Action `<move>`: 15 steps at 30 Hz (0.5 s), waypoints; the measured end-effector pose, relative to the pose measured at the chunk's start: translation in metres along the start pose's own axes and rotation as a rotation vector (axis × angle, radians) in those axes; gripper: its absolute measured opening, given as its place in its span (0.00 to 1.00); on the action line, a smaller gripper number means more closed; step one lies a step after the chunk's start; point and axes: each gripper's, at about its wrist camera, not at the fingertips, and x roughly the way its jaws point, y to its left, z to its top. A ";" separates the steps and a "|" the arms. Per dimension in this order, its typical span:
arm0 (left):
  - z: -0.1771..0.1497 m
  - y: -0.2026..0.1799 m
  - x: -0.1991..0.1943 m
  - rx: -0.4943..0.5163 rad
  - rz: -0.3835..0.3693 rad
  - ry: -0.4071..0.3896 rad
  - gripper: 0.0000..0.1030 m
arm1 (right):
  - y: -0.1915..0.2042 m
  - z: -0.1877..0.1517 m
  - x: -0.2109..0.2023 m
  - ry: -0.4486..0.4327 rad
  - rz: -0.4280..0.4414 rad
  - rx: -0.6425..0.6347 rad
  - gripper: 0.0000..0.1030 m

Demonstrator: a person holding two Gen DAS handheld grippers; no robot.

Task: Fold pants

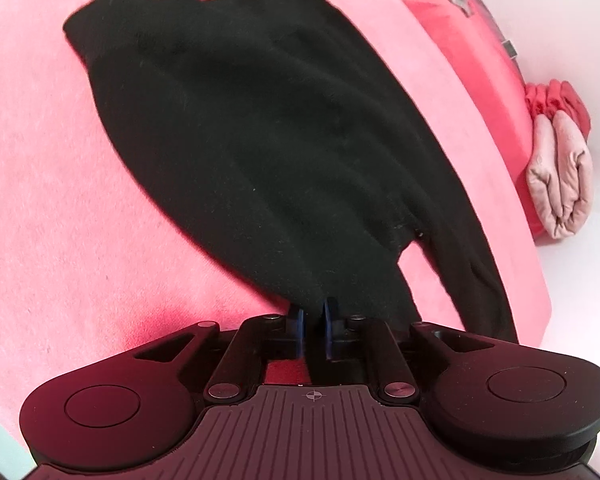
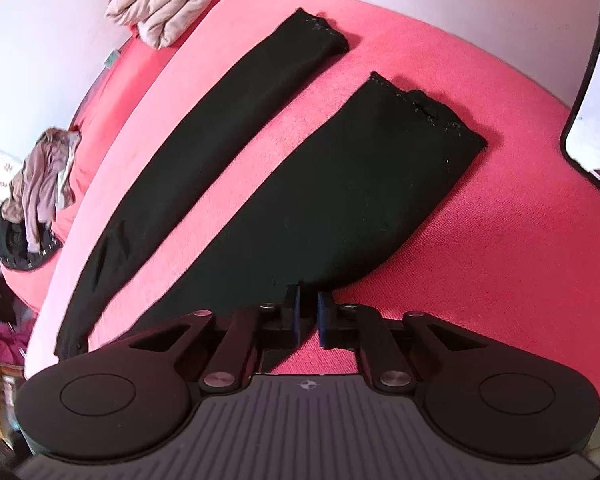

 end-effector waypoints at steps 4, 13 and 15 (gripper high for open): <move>0.004 -0.004 -0.009 -0.011 -0.031 -0.015 0.72 | 0.006 0.002 -0.011 -0.033 0.027 -0.014 0.08; 0.026 -0.037 -0.022 0.058 -0.092 -0.074 0.72 | 0.029 0.026 -0.020 -0.083 0.094 -0.053 0.08; 0.034 -0.046 -0.019 0.084 -0.096 -0.072 0.72 | 0.035 0.034 -0.019 -0.091 0.106 -0.056 0.08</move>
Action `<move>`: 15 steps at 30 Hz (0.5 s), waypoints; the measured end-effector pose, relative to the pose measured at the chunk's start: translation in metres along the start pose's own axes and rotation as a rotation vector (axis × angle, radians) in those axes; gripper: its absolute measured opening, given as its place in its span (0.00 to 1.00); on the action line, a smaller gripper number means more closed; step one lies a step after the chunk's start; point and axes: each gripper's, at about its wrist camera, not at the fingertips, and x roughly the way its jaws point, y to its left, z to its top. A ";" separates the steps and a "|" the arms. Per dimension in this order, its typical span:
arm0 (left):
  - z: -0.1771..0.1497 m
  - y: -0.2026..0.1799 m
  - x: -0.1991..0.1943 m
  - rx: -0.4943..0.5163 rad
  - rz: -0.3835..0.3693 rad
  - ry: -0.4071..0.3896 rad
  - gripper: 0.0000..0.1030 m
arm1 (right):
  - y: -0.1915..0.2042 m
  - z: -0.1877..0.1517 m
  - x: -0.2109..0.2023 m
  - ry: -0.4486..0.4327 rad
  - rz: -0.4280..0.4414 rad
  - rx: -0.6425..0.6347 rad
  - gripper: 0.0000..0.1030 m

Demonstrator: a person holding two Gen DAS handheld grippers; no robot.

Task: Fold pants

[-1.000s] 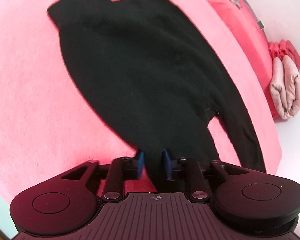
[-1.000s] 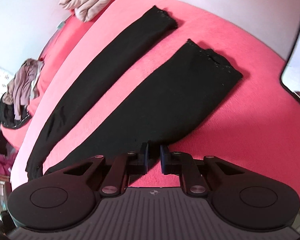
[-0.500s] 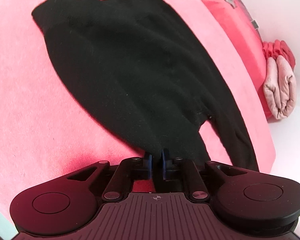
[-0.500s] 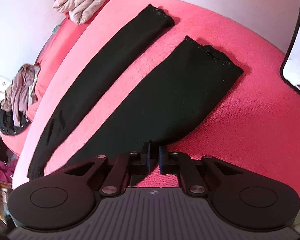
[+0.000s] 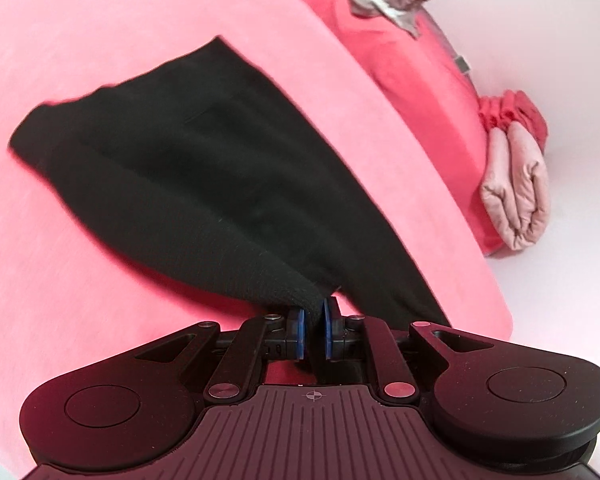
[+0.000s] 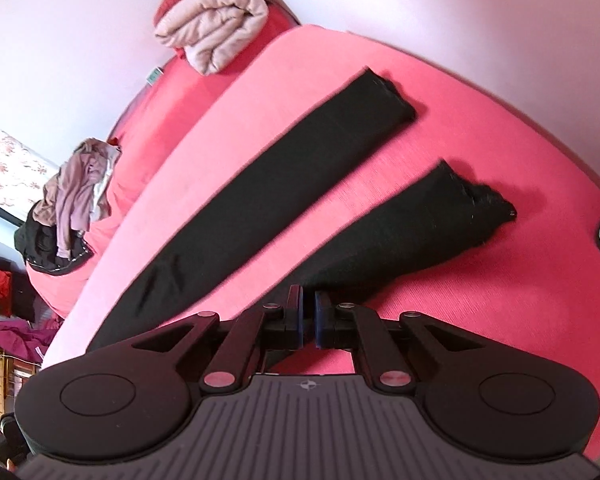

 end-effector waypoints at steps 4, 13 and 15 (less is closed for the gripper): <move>0.022 -0.016 0.016 0.048 -0.012 0.013 0.70 | 0.010 0.019 0.011 -0.009 0.011 -0.015 0.08; 0.075 -0.057 0.069 0.149 -0.019 0.062 0.69 | 0.031 0.070 0.057 -0.018 0.023 -0.008 0.08; 0.086 -0.066 0.086 0.184 -0.006 0.072 0.69 | 0.034 0.080 0.072 -0.025 0.011 -0.015 0.08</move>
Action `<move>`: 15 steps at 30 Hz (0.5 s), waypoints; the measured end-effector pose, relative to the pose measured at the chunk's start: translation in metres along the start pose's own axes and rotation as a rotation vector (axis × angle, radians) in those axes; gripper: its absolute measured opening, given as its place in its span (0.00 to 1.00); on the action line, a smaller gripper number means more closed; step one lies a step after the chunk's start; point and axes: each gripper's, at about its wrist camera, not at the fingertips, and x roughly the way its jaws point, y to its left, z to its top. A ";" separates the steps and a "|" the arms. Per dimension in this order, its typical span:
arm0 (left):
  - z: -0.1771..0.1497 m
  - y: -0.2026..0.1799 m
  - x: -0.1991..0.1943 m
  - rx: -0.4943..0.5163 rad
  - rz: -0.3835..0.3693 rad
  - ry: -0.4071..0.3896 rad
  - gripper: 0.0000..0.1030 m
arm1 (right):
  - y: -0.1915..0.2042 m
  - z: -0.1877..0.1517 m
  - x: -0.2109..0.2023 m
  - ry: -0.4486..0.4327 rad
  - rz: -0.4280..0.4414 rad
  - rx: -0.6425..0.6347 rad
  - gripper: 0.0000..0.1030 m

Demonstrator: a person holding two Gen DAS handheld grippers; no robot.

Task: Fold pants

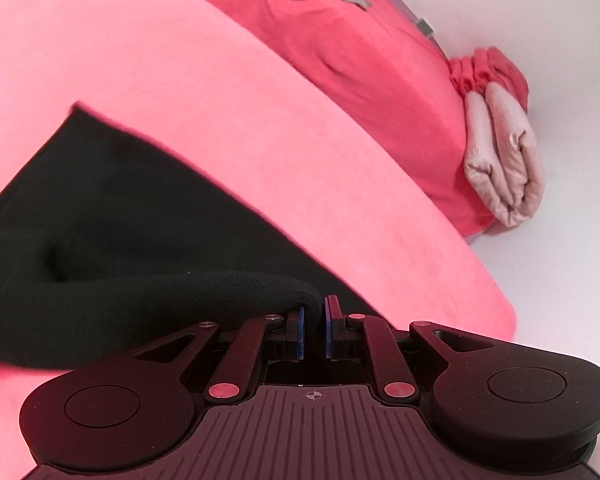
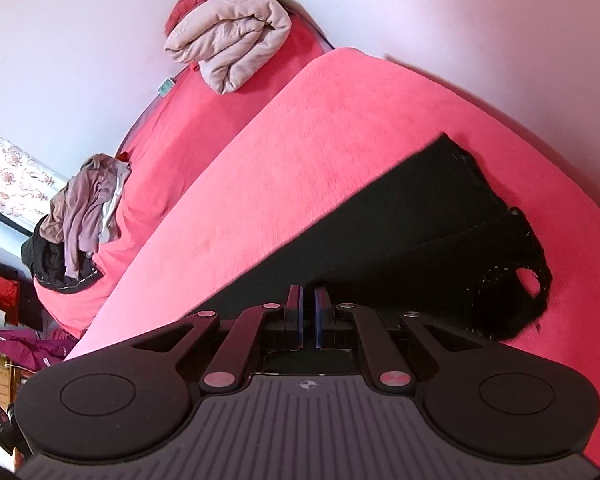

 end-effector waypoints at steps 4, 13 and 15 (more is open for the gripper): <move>0.018 -0.010 0.036 0.040 0.027 0.034 0.68 | 0.001 0.019 0.026 -0.017 -0.031 0.004 0.03; 0.027 -0.001 0.072 0.040 0.048 0.098 0.65 | 0.010 0.025 0.024 -0.049 -0.206 -0.248 0.48; 0.028 0.001 0.077 0.016 0.045 0.103 0.65 | 0.007 0.021 0.019 -0.067 -0.287 -0.342 0.56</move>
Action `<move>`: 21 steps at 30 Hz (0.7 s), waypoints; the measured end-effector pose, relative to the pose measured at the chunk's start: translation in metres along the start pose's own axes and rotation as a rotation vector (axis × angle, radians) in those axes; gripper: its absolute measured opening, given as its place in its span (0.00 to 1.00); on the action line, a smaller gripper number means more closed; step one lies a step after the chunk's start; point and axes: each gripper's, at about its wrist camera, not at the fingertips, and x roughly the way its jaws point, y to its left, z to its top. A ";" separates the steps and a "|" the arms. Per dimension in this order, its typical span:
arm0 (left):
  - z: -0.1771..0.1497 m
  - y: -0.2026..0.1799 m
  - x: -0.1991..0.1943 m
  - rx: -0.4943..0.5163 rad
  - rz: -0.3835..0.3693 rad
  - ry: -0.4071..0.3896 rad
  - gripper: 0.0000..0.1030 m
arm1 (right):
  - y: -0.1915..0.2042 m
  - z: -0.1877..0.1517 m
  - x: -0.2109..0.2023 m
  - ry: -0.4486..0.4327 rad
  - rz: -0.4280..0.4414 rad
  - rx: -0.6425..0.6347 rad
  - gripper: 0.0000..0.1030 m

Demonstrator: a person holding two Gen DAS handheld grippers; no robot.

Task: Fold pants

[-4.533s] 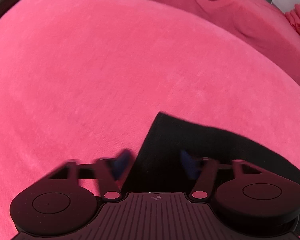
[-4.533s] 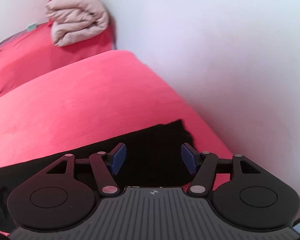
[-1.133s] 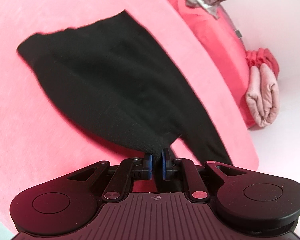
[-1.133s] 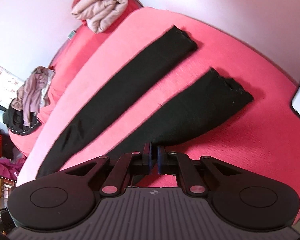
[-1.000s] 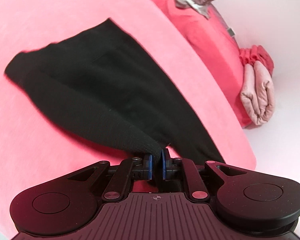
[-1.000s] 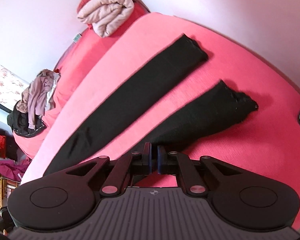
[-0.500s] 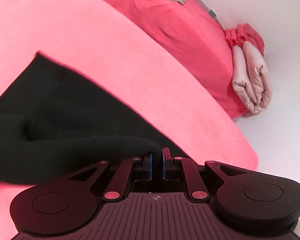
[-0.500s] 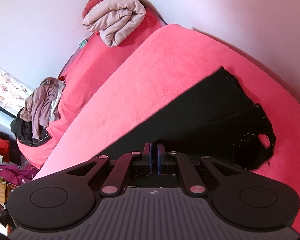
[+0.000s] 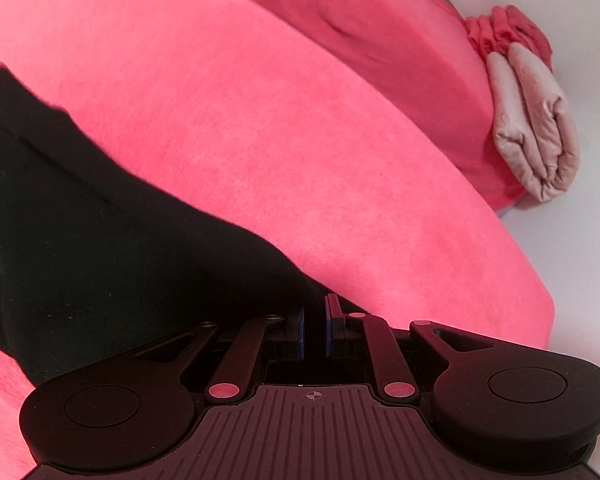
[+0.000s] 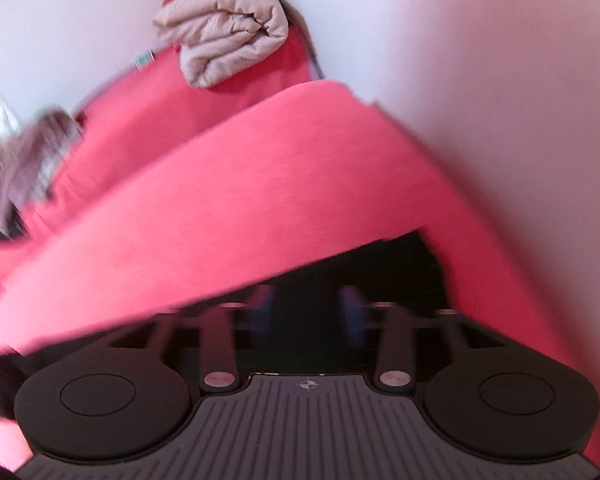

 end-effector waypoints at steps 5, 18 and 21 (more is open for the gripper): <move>0.000 -0.004 0.005 -0.005 0.005 -0.003 0.65 | -0.010 -0.011 0.006 0.038 -0.053 -0.079 0.57; -0.001 -0.001 -0.003 -0.034 0.000 -0.033 0.69 | -0.005 -0.026 -0.004 -0.007 -0.133 -0.139 0.06; -0.003 -0.001 -0.009 -0.040 -0.010 -0.053 0.69 | -0.002 -0.019 -0.019 -0.071 -0.130 -0.136 0.06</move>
